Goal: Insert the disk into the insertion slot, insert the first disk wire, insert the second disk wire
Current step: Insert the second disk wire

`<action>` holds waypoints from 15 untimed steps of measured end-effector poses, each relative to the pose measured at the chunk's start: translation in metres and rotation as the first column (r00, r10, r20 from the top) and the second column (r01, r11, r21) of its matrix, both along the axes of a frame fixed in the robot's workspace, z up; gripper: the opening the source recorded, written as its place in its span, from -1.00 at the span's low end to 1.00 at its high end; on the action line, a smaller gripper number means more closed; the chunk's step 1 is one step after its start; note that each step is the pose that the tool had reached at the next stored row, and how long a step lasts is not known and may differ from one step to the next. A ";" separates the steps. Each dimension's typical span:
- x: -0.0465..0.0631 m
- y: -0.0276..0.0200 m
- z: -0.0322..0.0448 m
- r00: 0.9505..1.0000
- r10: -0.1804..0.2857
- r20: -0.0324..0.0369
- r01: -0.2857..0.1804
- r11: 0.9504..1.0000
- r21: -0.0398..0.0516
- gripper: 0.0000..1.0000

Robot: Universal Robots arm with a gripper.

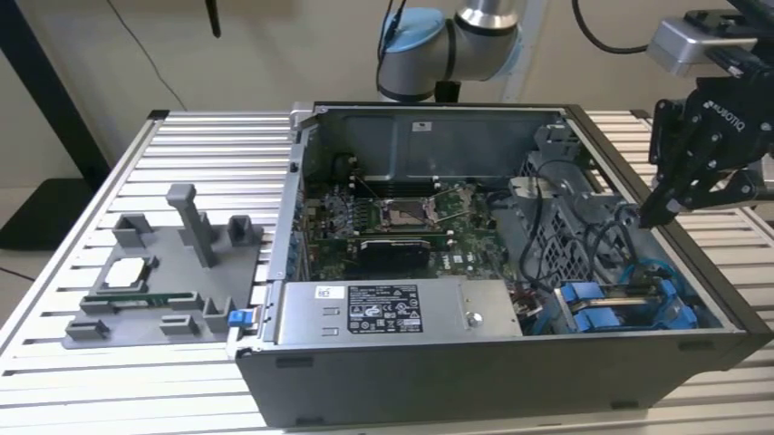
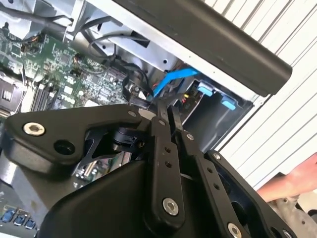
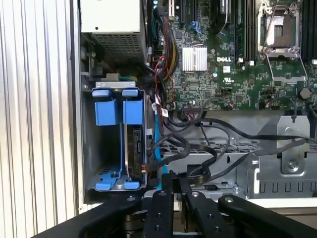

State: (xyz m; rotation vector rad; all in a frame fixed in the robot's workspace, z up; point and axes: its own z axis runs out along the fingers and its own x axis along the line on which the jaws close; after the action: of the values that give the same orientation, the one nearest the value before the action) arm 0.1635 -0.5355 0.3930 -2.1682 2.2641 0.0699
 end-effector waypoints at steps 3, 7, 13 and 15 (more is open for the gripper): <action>-0.008 -0.0020 0.0002 1.000 0.000 0.000 0.000 1.000 0.000 -1.00; -0.019 -0.0058 0.0003 1.000 0.000 0.000 0.000 1.000 0.001 -1.00; -0.030 -0.0149 0.0002 1.000 0.000 0.000 0.000 1.000 0.003 -1.00; -0.033 -0.0179 0.0002 1.000 0.000 0.000 0.000 1.000 0.003 -1.00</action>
State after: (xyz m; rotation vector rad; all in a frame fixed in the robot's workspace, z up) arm 0.1308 -0.5534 0.3933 -2.1668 2.2626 0.0727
